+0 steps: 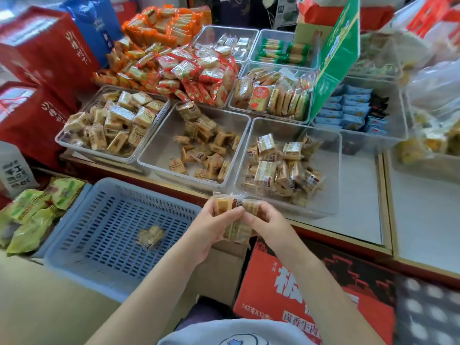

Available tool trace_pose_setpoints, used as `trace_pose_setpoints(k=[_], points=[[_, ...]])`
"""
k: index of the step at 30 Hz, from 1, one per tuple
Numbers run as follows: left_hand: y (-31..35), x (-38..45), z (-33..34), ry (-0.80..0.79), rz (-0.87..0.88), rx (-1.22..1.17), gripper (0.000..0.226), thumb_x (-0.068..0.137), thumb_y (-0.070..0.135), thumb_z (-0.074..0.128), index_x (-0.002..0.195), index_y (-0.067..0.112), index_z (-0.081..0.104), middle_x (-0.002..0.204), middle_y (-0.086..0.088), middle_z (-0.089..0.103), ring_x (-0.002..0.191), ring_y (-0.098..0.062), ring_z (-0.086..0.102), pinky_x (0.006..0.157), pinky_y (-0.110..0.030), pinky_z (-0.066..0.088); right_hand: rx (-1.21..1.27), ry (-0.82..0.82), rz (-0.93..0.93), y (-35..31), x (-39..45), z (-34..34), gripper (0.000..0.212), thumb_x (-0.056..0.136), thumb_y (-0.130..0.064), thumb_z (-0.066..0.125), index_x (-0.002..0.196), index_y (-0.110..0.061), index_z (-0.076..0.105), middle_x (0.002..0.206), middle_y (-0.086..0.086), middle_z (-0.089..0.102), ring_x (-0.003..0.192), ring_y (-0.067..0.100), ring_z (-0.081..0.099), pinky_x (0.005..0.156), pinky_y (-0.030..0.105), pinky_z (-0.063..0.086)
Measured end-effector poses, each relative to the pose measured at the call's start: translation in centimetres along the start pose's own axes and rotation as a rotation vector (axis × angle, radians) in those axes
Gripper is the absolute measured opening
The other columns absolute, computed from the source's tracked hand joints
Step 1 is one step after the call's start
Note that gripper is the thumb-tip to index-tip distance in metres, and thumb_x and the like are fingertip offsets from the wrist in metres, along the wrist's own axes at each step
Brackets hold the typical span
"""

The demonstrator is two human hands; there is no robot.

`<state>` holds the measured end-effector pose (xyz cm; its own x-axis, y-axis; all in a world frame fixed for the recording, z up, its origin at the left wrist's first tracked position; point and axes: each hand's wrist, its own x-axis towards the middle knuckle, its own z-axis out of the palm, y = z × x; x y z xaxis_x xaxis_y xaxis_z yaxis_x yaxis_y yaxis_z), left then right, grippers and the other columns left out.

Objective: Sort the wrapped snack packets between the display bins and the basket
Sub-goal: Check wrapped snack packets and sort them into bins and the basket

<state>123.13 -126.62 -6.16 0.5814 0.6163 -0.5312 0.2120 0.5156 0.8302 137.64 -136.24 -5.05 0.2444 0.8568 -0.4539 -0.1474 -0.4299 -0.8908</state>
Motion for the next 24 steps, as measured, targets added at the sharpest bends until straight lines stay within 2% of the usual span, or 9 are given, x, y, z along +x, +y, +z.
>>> trace_pose_setpoints(k=[2, 4, 6, 7, 9, 13, 17, 20, 24], points=[[-0.5, -0.3, 1.0, -0.004, 0.016, 0.015, 0.076, 0.058, 0.051, 0.094, 0.122, 0.026, 0.060, 0.120, -0.018, 0.071, 0.115, -0.045, 0.065, 0.103, -0.070, 0.045, 0.058, 0.026, 0.008, 0.3, -1.3, -0.7, 0.038, 0.098, -0.057, 0.055, 0.119, -0.027, 0.067, 0.114, -0.002, 0.074, 0.108, 0.018, 0.070, 0.102, 0.049, 0.053], [-0.9, -0.7, 1.9, -0.016, 0.031, 0.033, 0.072, 0.057, 0.048, 0.095, 0.119, 0.031, 0.062, 0.115, -0.014, 0.071, 0.110, -0.040, 0.067, 0.098, -0.058, 0.051, 0.066, 0.071, 0.001, 0.4, -2.3, -1.8, 0.044, 0.091, -0.069, 0.054, 0.116, -0.035, 0.067, 0.117, 0.000, 0.072, 0.112, 0.021, 0.067, 0.105, 0.052, 0.050], [-1.2, -1.1, 2.9, -0.039, 0.056, 0.048, 0.067, 0.056, 0.043, 0.093, 0.116, 0.034, 0.064, 0.104, -0.005, 0.072, 0.099, -0.026, 0.067, 0.086, -0.041, 0.050, 0.027, 0.109, -0.051, 0.4, -3.1, -2.8, 0.025, 0.092, -0.057, 0.061, 0.103, -0.037, 0.070, 0.111, 0.007, 0.072, 0.108, 0.028, 0.068, 0.104, 0.056, 0.050], [-1.3, -1.3, 3.4, -0.057, 0.068, 0.053, 0.064, 0.057, 0.040, 0.093, 0.115, 0.034, 0.065, 0.102, -0.003, 0.072, 0.097, -0.023, 0.067, 0.084, -0.037, 0.050, 0.027, 0.130, -0.073, 0.5, -3.5, -3.4, 0.015, 0.097, -0.045, 0.063, 0.100, -0.032, 0.071, 0.107, 0.011, 0.072, 0.104, 0.032, 0.068, 0.101, 0.056, 0.051], [-1.6, -1.8, 4.4, -0.082, 0.093, 0.056, 0.063, 0.058, 0.034, 0.093, 0.114, 0.030, 0.066, 0.101, -0.004, 0.072, 0.094, -0.021, 0.069, 0.083, -0.034, 0.053, 0.012, 0.178, -0.108, 0.7, -4.1, -4.4, 0.009, 0.100, -0.026, 0.064, 0.098, -0.020, 0.071, 0.099, 0.015, 0.072, 0.098, 0.035, 0.070, 0.096, 0.055, 0.055], [-2.0, -2.5, 5.6, -0.069, 0.131, 0.049, 0.058, 0.062, 0.030, 0.093, 0.113, 0.027, 0.067, 0.103, -0.007, 0.072, 0.094, -0.023, 0.070, 0.084, -0.036, 0.054, -0.015, 0.205, -0.154, 0.7, -5.2, -5.3, 0.009, 0.099, -0.019, 0.065, 0.097, -0.013, 0.072, 0.092, 0.007, 0.076, 0.091, 0.028, 0.073, 0.086, 0.041, 0.062], [-2.2, -3.3, 6.0, -0.033, 0.121, 0.048, 0.062, 0.067, 0.029, 0.089, 0.122, 0.019, 0.062, 0.108, -0.009, 0.074, 0.095, -0.023, 0.073, 0.076, -0.031, 0.057, -0.054, 0.189, -0.164, 0.7, -6.3, -5.9, 0.007, 0.097, -0.011, 0.067, 0.096, -0.010, 0.074, 0.090, 0.008, 0.077, 0.088, 0.026, 0.075, 0.080, 0.031, 0.062], [-2.1, -4.0, 6.4, -0.048, 0.111, 0.087, 0.075, 0.059, 0.043, 0.090, 0.123, 0.019, 0.061, 0.107, -0.005, 0.076, 0.095, -0.018, 0.074, 0.075, -0.029, 0.055, -0.097, 0.235, -0.168, 0.6, -6.4, -5.9, 0.011, 0.097, -0.008, 0.065, 0.091, -0.011, 0.073, 0.086, 0.010, 0.076, 0.085, 0.029, 0.073, 0.082, 0.038, 0.062], [-1.8, -4.1, 7.3, -0.049, 0.095, 0.103, 0.077, 0.063, 0.037, 0.095, 0.128, 0.032, 0.056, 0.103, -0.002, 0.074, 0.085, -0.009, 0.072, 0.068, -0.024, 0.054, -0.074, 0.260, -0.155, 0.9, -6.0, -5.5, 0.014, 0.101, -0.016, 0.056, 0.094, -0.015, 0.068, 0.086, 0.019, 0.069, 0.075, 0.034, 0.060, 0.083, 0.058, 0.055]])
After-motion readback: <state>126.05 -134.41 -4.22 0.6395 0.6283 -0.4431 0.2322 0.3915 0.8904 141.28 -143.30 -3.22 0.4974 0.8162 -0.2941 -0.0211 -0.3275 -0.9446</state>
